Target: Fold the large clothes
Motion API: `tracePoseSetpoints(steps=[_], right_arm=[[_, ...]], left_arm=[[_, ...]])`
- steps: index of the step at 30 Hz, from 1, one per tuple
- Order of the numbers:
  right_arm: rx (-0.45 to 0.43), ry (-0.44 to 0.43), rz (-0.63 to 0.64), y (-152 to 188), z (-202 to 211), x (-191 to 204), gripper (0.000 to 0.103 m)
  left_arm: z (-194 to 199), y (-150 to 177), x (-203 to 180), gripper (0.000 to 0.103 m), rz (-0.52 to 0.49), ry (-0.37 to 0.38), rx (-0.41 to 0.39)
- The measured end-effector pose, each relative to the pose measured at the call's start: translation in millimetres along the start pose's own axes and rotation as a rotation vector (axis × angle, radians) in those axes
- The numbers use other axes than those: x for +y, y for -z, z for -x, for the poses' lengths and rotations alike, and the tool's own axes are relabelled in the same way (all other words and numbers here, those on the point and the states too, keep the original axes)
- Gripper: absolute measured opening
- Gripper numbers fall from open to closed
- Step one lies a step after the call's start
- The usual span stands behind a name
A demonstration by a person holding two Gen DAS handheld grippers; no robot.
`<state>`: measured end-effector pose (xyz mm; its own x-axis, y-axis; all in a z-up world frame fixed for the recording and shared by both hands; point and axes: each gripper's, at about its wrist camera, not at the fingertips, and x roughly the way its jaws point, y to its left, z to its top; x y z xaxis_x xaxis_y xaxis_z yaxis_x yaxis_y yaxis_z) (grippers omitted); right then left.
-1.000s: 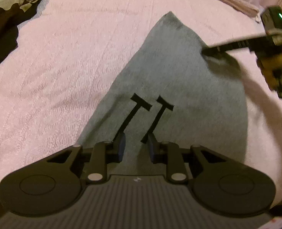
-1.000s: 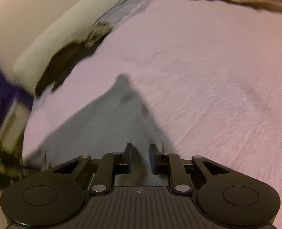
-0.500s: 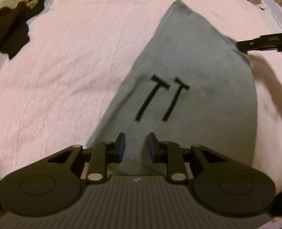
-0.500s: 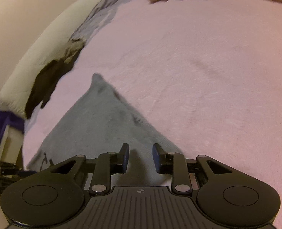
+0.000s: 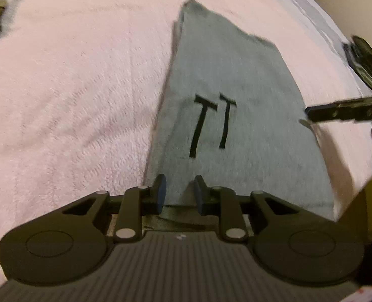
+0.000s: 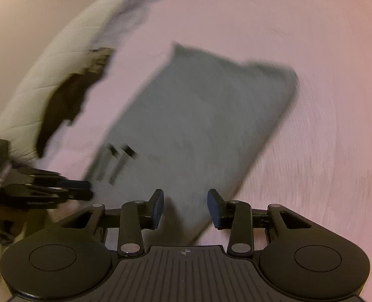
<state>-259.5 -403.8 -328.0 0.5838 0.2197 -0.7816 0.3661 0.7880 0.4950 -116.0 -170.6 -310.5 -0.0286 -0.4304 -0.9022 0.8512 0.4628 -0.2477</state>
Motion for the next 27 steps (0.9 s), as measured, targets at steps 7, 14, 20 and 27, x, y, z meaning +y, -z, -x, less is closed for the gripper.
tracePoseSetpoints(steps=[7, 14, 20, 27], right_arm=[[-0.039, 0.114, -0.104, 1, 26, 16, 0.043], [-0.012, 0.058, -0.119, 8, 3, 16, 0.047], [0.043, 0.055, -0.137, 13, -10, -4, 0.048], [-0.089, 0.089, -0.206, -27, 33, -23, 0.057]], left_arm=[[23, -7, 7, 0.020, -0.123, 0.053, 0.018], [22, -16, 25, 0.020, -0.081, 0.037, 0.032], [-3, -11, 26, 0.022, -0.075, 0.021, 0.082], [28, -49, 20, 0.022, -0.112, 0.022, 0.056]])
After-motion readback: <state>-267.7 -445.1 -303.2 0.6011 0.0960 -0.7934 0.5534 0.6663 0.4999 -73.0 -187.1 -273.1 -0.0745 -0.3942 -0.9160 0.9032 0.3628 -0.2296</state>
